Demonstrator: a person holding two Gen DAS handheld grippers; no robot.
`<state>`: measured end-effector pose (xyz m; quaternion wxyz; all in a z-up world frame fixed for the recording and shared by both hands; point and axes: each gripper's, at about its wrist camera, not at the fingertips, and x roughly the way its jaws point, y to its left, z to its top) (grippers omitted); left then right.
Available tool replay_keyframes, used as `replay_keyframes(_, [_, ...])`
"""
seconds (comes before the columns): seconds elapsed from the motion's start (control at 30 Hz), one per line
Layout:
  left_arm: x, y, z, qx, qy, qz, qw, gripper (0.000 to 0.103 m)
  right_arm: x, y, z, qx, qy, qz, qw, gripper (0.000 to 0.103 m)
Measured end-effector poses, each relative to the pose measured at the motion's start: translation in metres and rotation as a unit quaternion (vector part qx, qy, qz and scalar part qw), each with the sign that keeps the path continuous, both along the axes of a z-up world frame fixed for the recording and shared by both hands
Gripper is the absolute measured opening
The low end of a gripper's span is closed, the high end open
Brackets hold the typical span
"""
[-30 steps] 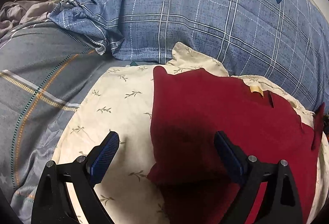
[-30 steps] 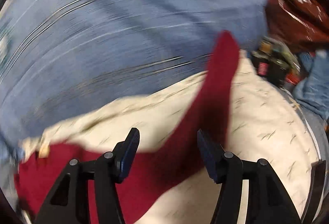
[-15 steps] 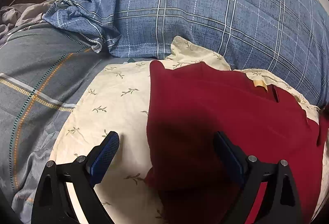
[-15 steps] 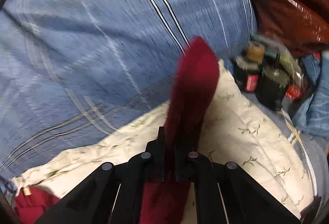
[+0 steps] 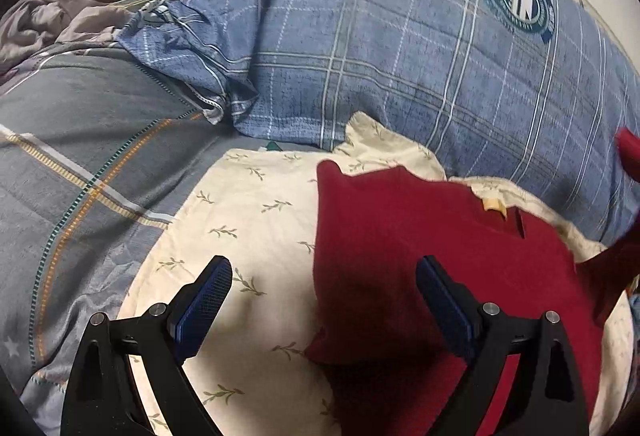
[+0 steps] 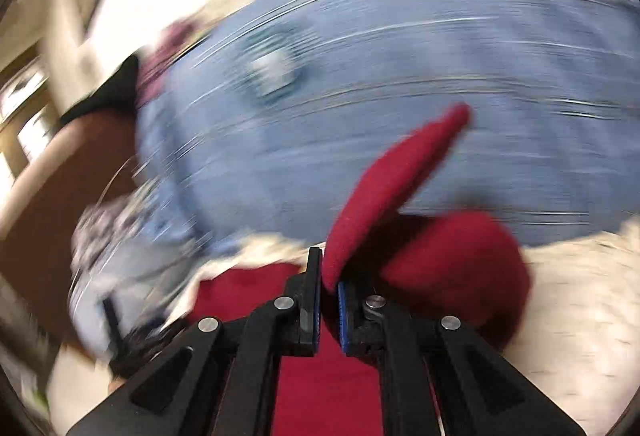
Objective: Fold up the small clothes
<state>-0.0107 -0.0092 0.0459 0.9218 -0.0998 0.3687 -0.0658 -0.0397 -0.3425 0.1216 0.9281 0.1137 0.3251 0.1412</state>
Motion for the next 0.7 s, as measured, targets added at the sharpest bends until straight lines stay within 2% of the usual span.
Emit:
replay_keyframes(0.07, [-0.002, 0.005, 0.001, -0.009, -0.001, 0.004, 1.0, 0.094, 0.009, 0.043, -0.032, -0.017, 0.028, 0.039, 0.999, 0.006])
replay_keyframes(0.13, [-0.002, 0.01, 0.002, -0.017, -0.004, 0.008, 0.9998, 0.094, 0.019, 0.085, -0.082, -0.041, 0.079, 0.067, 0.994, 0.006])
replay_keyframes(0.2, [-0.002, 0.014, 0.002, -0.025, -0.003, 0.013, 0.9996, 0.094, 0.028, 0.114, -0.128, -0.063, 0.141, 0.081, 0.985, 0.012])
replay_keyframes(0.27, [0.0, 0.017, 0.001, -0.032, 0.001, 0.013, 0.9994, 0.094, 0.028, 0.118, -0.148, -0.067, 0.167, 0.078, 0.981, 0.014])
replay_keyframes(0.33, [0.0, 0.019, 0.002, -0.045, 0.002, 0.012, 0.9989, 0.094, 0.022, 0.107, -0.145, -0.044, 0.159, 0.072, 0.984, 0.021])
replay_keyframes(0.4, [0.002, 0.02, 0.003, -0.056, 0.0, 0.009, 0.9984, 0.094, 0.014, 0.094, -0.134, -0.029, 0.148, 0.06, 0.987, 0.05])
replay_keyframes(0.47, [0.001, 0.019, 0.004, -0.066, -0.003, 0.001, 0.9978, 0.094, 0.001, 0.084, -0.125, -0.031, 0.131, 0.047, 0.99, 0.059])
replay_keyframes(0.6, [-0.003, 0.011, 0.004, -0.06, -0.01, -0.023, 0.9979, 0.094, -0.011, 0.069, -0.118, -0.021, 0.127, 0.027, 0.991, 0.059])
replay_keyframes(0.7, [-0.001, 0.007, 0.0, -0.058, 0.004, -0.033, 0.9977, 0.094, -0.015, 0.07, -0.118, -0.028, 0.141, 0.026, 0.989, 0.059])
